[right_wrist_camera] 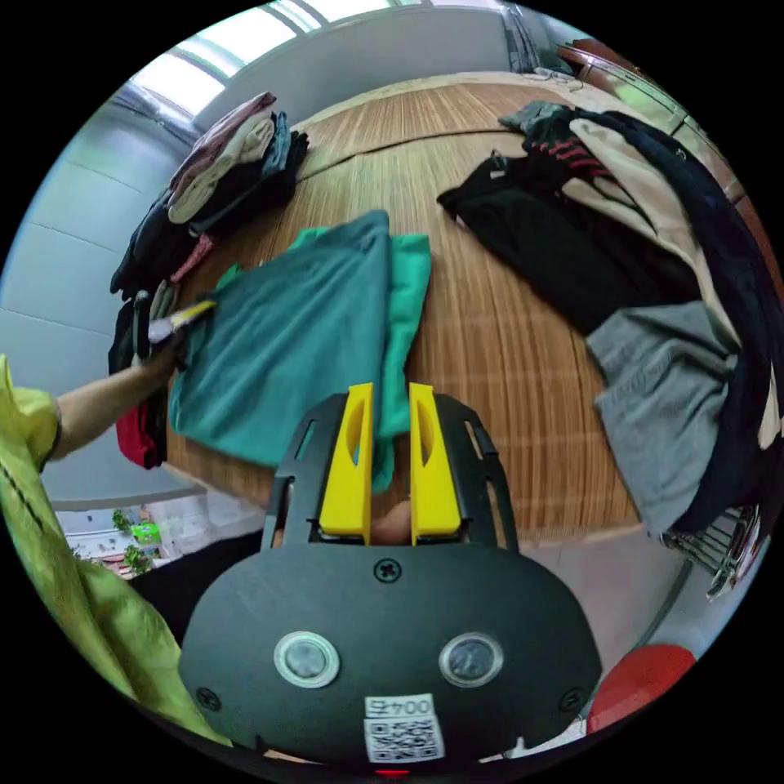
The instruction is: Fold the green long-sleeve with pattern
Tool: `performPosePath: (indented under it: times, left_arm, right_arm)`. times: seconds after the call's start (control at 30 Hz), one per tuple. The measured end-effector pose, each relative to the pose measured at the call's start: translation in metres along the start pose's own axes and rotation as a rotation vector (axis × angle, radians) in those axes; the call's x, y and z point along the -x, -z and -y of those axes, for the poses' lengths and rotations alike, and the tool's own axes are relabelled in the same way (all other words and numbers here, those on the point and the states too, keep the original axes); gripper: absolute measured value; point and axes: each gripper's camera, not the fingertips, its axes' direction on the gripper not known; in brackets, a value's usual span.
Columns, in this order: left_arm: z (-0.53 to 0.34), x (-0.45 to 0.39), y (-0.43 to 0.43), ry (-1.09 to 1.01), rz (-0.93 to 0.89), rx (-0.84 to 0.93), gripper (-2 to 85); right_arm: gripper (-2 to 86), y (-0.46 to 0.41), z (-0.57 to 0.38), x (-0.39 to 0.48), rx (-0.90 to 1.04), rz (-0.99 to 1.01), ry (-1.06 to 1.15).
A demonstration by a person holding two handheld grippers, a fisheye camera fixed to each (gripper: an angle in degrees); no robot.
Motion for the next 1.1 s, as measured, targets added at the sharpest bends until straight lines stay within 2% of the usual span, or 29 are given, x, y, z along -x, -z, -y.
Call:
performPosePath:
  times: [0.1,0.17,0.37,0.57,0.73,0.83,1.0,1.1]
  left_arm:
    - [0.012,0.010,0.029,0.053,0.069,-0.021,0.3]
    - [0.008,0.004,0.060,0.017,0.019,-0.031,0.3]
    - [-0.051,-0.045,0.095,-0.050,-0.008,0.102,0.2]
    - [-0.080,-0.053,0.086,0.189,0.018,0.223,0.1]
    - [-0.066,-0.063,0.070,0.170,0.086,0.232,0.1]
    - [-0.068,-0.064,0.072,0.151,0.107,0.192,0.2]
    - [-0.063,-0.038,0.067,0.228,0.024,0.191,0.3]
    - [-0.056,-0.025,0.065,0.197,-0.006,0.208,0.3]
  right_arm:
    - [9.1,-0.007,-0.053,0.014,0.108,-0.070,0.073]
    - [9.7,-0.014,-0.069,0.024,0.138,-0.122,0.151]
    - [10.3,-0.039,-0.063,0.042,0.137,-0.230,0.408]
    - [8.4,-0.054,-0.048,0.049,0.070,-0.228,0.572]
    - [4.7,-0.063,-0.038,0.065,0.021,-0.266,0.721]
    - [3.3,-0.071,-0.032,0.066,0.077,-0.244,0.832]
    - [2.7,-0.066,-0.008,0.024,0.122,-0.029,0.525]
    - [3.5,-0.051,-0.010,0.019,0.112,-0.107,0.359]
